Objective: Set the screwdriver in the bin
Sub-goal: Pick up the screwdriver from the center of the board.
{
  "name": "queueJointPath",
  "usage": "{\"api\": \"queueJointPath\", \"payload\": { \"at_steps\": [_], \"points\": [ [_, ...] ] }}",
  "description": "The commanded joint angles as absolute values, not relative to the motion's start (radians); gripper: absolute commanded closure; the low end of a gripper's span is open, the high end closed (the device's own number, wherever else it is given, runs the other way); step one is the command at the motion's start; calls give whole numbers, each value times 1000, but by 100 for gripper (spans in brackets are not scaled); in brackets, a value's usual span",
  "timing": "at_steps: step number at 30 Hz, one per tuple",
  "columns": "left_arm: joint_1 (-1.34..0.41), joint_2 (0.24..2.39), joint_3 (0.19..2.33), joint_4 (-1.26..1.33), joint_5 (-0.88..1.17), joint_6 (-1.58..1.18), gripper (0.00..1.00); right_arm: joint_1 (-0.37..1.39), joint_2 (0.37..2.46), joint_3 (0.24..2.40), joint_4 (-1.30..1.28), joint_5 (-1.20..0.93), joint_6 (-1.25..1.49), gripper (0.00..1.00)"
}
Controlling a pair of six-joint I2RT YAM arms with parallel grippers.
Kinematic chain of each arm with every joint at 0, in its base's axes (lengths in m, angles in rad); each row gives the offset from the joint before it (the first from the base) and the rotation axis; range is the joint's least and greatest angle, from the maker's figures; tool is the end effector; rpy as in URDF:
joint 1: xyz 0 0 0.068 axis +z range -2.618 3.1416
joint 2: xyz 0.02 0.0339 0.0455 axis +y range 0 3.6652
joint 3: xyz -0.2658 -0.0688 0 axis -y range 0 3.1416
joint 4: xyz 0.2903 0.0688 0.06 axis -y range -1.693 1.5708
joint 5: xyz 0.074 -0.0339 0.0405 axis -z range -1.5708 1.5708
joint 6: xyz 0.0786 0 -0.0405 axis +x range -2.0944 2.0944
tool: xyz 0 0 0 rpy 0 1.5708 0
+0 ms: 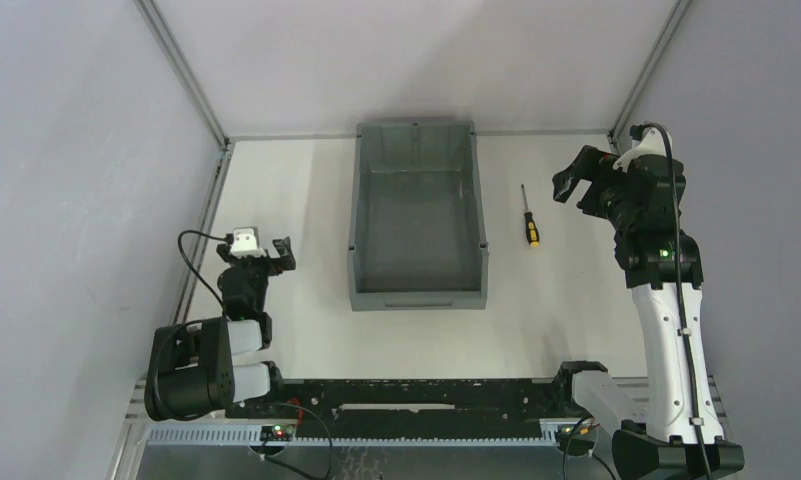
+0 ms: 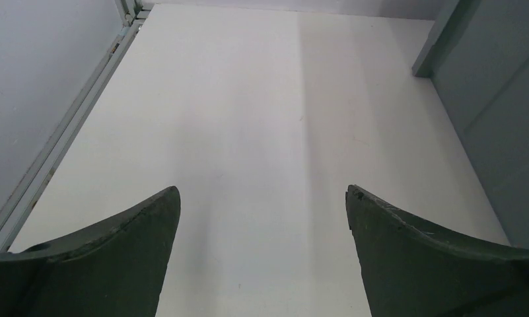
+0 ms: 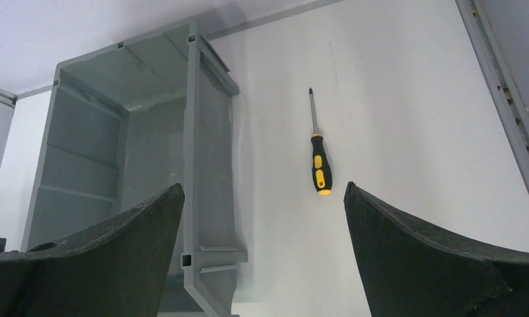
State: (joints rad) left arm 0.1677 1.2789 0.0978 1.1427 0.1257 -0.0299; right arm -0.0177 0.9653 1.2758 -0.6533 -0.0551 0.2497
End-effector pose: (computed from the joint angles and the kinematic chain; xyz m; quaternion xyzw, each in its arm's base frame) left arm 0.2591 0.0339 0.1165 -0.0276 0.7199 0.0025 0.6935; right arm 0.2704 -0.0005 0.4266 0.0932 0.8119 0.0890 0.5694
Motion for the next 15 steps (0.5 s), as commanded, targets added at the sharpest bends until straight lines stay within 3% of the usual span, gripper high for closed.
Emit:
{"api": "queueJointPath", "payload": {
  "at_steps": [1,15],
  "points": [
    [164,1267,137,1185,120,-42,0,-12,964,1279,-626,-61,258,0],
    [165,1267,137,1184,120,-42,0,-3,965,1279,-642,-39,154,0]
  ]
}}
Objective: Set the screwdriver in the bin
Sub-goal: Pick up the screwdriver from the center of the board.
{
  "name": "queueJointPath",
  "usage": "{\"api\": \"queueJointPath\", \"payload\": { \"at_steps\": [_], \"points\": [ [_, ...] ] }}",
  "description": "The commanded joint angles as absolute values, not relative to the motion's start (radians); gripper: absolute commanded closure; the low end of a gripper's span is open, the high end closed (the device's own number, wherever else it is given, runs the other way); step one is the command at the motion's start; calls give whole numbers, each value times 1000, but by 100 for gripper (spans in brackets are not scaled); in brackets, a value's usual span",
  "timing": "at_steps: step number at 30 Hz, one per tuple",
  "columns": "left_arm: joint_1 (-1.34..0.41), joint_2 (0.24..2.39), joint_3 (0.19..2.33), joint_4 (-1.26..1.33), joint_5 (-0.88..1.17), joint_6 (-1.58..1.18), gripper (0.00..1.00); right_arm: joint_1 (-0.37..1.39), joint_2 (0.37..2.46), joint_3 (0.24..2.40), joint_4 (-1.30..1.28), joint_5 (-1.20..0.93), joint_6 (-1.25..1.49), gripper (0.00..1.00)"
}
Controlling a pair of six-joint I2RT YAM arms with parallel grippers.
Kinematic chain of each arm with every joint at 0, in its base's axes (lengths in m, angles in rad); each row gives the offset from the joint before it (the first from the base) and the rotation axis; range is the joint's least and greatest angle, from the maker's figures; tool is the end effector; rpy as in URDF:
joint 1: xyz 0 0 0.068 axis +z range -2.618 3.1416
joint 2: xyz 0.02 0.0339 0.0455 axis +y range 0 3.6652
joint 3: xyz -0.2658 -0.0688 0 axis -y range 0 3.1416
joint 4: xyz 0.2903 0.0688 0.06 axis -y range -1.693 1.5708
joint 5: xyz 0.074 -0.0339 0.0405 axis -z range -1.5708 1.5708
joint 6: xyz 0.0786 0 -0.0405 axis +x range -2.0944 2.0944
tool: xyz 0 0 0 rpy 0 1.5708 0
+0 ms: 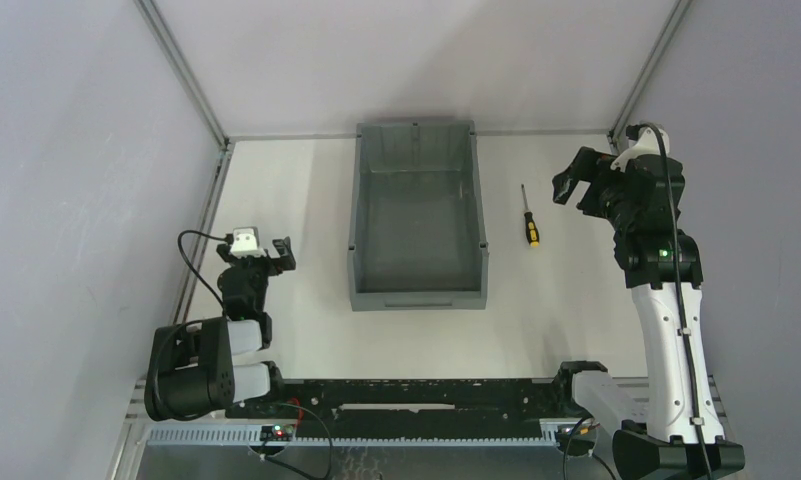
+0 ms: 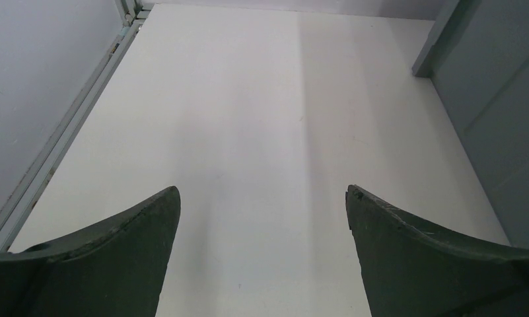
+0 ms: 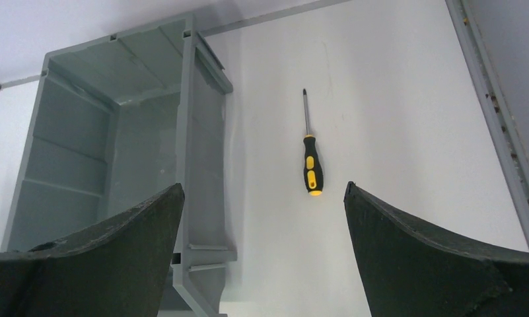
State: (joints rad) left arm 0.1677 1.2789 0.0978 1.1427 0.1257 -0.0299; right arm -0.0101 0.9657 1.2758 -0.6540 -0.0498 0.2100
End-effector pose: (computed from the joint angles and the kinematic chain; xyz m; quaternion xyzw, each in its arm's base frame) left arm 0.2591 0.0339 0.1165 -0.0276 0.7199 0.0025 0.6935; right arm 0.2705 0.0012 0.4264 0.0755 0.8140 0.0777 0.5706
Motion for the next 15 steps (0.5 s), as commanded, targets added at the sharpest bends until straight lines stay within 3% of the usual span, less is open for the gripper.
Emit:
{"api": "queueJointPath", "payload": {
  "at_steps": [1,15],
  "points": [
    [164,1267,136,1183,120,-42,0,-3,971,1281,-642,-39,146,0],
    [164,1266,137,1185,120,-42,0,-3,1191,1447,-745,0,60,1]
  ]
}}
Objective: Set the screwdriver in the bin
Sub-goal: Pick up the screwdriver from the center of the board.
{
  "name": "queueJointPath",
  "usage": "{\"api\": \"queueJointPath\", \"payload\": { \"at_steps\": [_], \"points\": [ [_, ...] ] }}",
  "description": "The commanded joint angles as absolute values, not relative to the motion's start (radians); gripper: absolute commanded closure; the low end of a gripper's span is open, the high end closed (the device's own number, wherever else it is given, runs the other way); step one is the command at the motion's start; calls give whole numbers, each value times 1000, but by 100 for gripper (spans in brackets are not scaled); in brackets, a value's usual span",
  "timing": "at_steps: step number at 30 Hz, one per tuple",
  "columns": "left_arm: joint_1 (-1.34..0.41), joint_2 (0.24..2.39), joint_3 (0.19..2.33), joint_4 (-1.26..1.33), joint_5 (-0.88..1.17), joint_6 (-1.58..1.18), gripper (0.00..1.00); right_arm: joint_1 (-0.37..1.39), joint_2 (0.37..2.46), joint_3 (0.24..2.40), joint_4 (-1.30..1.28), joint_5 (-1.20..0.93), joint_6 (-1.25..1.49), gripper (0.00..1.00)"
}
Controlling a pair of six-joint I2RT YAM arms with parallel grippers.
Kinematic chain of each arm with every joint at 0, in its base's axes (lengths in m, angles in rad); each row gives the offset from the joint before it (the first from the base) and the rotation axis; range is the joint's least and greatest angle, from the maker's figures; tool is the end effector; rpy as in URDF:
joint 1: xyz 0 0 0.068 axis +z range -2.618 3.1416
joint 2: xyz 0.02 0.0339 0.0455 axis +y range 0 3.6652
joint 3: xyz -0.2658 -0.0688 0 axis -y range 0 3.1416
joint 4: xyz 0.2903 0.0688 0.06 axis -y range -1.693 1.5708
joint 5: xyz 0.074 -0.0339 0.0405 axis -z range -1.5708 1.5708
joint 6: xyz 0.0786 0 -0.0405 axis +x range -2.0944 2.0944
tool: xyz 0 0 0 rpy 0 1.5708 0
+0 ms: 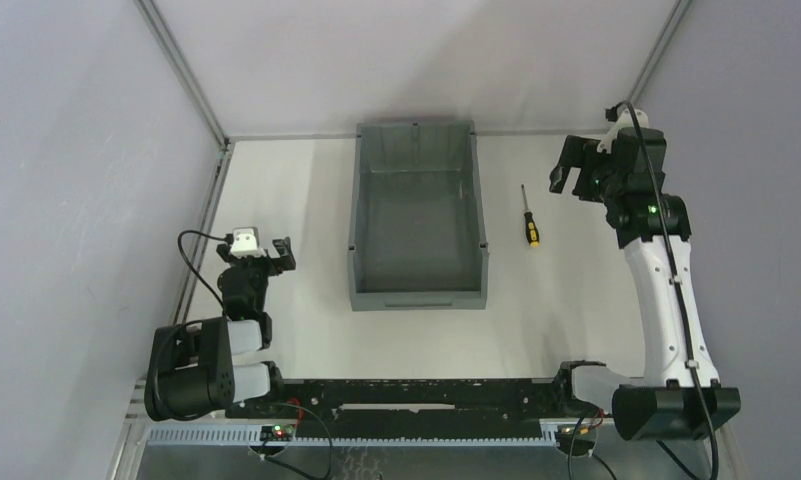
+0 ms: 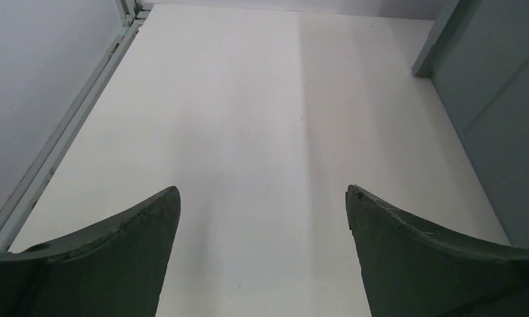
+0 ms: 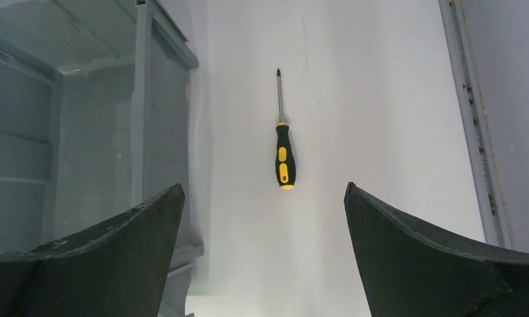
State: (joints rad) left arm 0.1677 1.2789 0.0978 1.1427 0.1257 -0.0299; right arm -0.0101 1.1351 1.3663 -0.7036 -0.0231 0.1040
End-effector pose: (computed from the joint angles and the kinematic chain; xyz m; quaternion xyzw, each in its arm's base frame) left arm 0.2591 0.0339 0.1165 -0.0276 0.7199 0.0025 0.6935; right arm 0.3125 -0.0013 0.4100 0.0426 0.8518 0.0343 0.5209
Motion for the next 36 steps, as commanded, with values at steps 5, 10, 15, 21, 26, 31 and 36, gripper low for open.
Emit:
{"api": "queueJointPath", "payload": {
  "at_steps": [5,10,15,21,26,31,36],
  "points": [
    [164,1267,137,1184,120,-42,0,-3,1318,1533,-791,26,48,1],
    [164,1267,137,1183,120,-41,0,-3,1431,1579,-821,22,52,3],
    [164,1267,138,1185,120,-42,0,-3,1530,1601,-837,17,67,7],
    [164,1267,136,1184,120,-42,0,-3,1640,1605,-838,11,76,12],
    [164,1267,137,1184,120,-42,0,26,1729,1602,-832,12,85,15],
    [165,1267,136,1184,120,-42,0,28,1804,1599,-817,11,90,19],
    [165,1267,137,1184,120,-41,0,30,1869,1597,-809,11,91,23]
  ]
}}
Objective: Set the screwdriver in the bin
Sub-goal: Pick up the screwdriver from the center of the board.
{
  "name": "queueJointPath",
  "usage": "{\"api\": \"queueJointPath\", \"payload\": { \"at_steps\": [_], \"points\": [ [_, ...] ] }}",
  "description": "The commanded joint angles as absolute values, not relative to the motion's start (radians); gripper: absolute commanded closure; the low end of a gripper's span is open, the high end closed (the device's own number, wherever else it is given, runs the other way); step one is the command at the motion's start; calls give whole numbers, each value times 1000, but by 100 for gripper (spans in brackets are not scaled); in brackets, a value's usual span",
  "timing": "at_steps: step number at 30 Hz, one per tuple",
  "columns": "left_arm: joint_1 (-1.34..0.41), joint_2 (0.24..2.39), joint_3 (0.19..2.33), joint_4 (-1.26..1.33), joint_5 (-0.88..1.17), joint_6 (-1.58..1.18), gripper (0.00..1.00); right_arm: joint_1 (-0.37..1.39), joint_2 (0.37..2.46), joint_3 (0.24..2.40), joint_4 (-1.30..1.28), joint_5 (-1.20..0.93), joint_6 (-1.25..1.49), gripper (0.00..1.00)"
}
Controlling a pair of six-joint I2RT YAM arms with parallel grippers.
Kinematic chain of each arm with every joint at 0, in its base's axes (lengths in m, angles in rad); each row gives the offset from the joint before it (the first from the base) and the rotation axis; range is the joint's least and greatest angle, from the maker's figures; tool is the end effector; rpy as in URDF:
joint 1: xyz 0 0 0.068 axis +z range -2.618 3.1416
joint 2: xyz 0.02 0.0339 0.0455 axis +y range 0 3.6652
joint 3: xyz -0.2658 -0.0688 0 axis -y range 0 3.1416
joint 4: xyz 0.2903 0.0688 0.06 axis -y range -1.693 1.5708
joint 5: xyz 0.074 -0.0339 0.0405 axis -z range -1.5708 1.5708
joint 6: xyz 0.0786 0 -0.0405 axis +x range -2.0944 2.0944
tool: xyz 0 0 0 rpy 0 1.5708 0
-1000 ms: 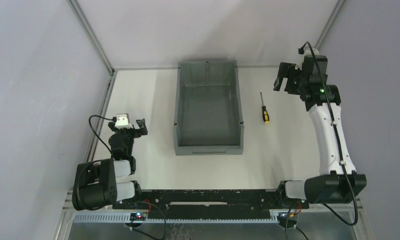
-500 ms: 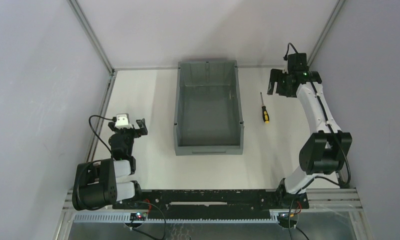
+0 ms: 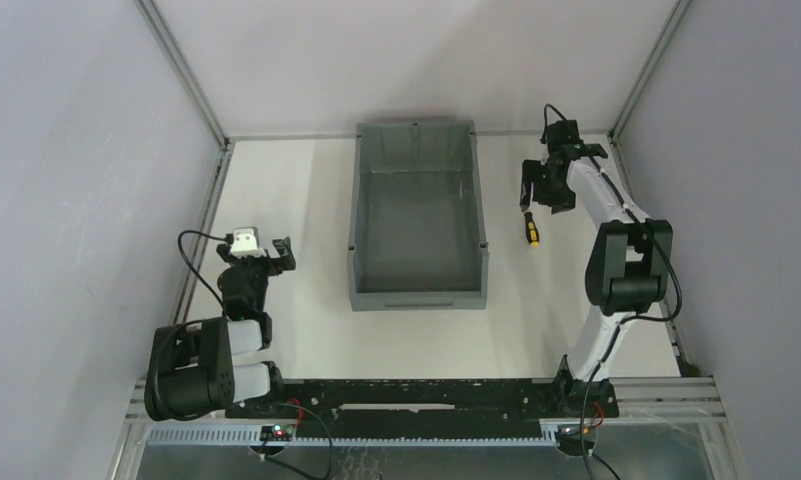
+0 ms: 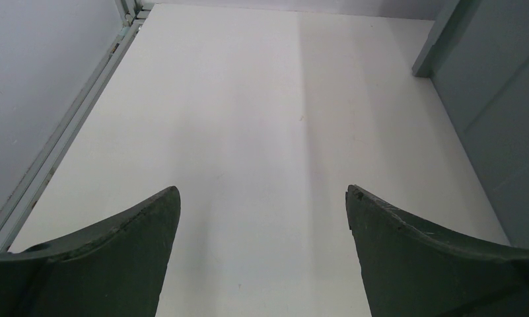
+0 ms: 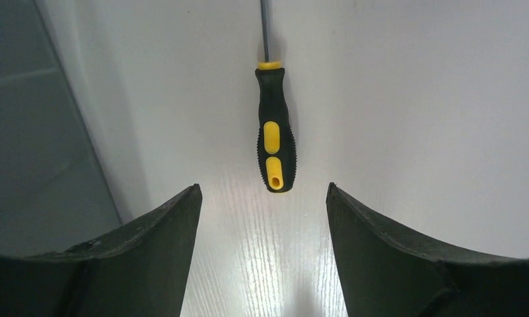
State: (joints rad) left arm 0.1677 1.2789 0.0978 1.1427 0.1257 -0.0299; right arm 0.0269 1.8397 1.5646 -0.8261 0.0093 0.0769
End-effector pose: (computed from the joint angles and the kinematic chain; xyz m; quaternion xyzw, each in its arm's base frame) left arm 0.2591 0.0339 0.1165 -0.0276 0.7199 0.0025 0.6935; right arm 0.4552 0.0115 0.2126 0.0254 0.9722 0.0076 0.2326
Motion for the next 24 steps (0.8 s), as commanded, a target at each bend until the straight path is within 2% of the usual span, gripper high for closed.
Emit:
{"api": "queueJointPath", "payload": {
  "at_steps": [1,24],
  "points": [
    [164,1267,137,1184,120,-41,0,32,1881,1597,-809,12,91,24],
    [164,1267,137,1184,120,-41,0,35,2082,1633,-794,43,104,38]
  ]
}}
